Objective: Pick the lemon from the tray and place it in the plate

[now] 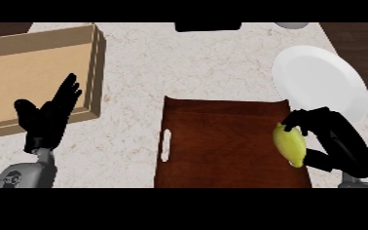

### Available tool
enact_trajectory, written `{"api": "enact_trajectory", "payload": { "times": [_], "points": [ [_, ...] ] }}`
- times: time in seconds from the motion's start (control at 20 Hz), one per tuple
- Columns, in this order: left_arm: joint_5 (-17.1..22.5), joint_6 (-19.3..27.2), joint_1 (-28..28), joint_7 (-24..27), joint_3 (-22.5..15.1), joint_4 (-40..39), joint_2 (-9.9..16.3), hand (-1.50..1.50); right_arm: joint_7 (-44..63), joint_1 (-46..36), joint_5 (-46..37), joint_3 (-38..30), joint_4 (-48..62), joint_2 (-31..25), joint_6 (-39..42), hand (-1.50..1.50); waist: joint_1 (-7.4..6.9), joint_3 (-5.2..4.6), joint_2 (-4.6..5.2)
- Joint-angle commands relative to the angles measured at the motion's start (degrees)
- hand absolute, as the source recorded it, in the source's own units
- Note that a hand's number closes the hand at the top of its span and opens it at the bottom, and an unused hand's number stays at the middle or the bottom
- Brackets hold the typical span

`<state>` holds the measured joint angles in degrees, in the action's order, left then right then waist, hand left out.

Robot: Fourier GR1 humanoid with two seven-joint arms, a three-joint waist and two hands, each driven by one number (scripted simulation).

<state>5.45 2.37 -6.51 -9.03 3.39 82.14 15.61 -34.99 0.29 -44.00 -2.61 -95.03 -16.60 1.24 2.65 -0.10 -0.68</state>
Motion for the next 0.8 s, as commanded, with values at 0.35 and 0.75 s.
{"api": "enact_trajectory", "payload": {
  "times": [0.35,0.75],
  "points": [
    [-0.8,0.1,-6.2,-1.1,-0.5,-3.4,-2.3,0.00,10.3,-8.3,15.3,-17.3,6.9,-4.9,9.0,1.50,-2.76,0.12,0.83],
    [-4.2,1.5,-4.3,1.1,-2.0,-3.2,-4.7,0.00,1.9,-20.6,11.8,-19.9,33.1,-11.3,3.4,1.50,-3.17,0.13,0.84]
  ]
}}
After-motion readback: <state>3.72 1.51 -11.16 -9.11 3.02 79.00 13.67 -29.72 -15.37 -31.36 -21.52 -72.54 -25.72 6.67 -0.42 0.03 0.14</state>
